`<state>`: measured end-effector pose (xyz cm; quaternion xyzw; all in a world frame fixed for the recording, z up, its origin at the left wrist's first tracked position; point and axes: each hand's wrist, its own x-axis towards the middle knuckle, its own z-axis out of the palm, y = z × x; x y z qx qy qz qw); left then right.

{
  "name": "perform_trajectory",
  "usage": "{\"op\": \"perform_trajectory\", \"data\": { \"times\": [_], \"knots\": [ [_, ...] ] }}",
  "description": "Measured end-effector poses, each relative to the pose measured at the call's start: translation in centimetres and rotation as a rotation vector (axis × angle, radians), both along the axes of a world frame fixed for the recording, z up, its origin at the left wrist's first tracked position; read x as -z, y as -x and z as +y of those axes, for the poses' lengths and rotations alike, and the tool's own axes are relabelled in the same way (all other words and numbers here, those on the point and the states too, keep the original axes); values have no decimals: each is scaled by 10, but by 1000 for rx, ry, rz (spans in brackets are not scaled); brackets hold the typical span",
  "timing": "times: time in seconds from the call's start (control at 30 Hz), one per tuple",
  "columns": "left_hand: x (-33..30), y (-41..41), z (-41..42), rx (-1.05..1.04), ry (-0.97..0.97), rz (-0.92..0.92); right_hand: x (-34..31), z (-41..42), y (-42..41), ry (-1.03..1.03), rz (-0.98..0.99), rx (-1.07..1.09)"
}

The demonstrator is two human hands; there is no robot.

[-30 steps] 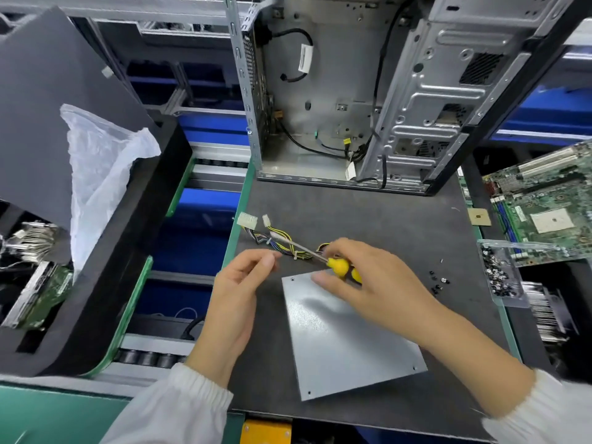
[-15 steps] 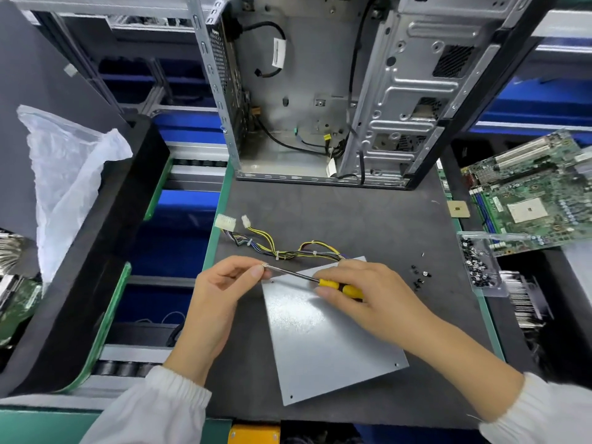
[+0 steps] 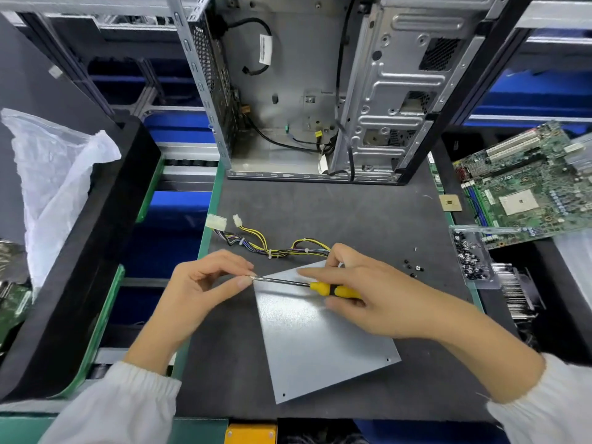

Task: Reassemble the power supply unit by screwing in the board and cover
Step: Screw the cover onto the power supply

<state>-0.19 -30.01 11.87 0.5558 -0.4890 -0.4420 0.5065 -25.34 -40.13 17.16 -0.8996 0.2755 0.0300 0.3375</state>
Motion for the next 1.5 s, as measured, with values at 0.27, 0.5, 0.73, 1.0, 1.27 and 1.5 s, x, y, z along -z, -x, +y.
{"op": "perform_trajectory", "data": {
  "times": [0.27, 0.5, 0.73, 1.0, 1.27, 1.5],
  "knots": [
    [6, 22, -7, -103, 85, 44, -39, -29, 0, -398, -596, 441],
    [16, 38, -9, -267, 123, 158, -51, -36, -9, -568, -731, 396],
    [17, 44, -10, -253, 60, 154, -53, -30, -23, -374, -830, 405],
    [33, 35, 15, -225, -78, 233, -59, -26, -31, -208, -701, 292],
    [37, 45, 13, -207, -87, 245, -57, -19, -46, -197, -576, 224],
    [36, 49, 13, -247, -53, 243, -54, -15, -53, -186, -546, 199]
  ]
}}
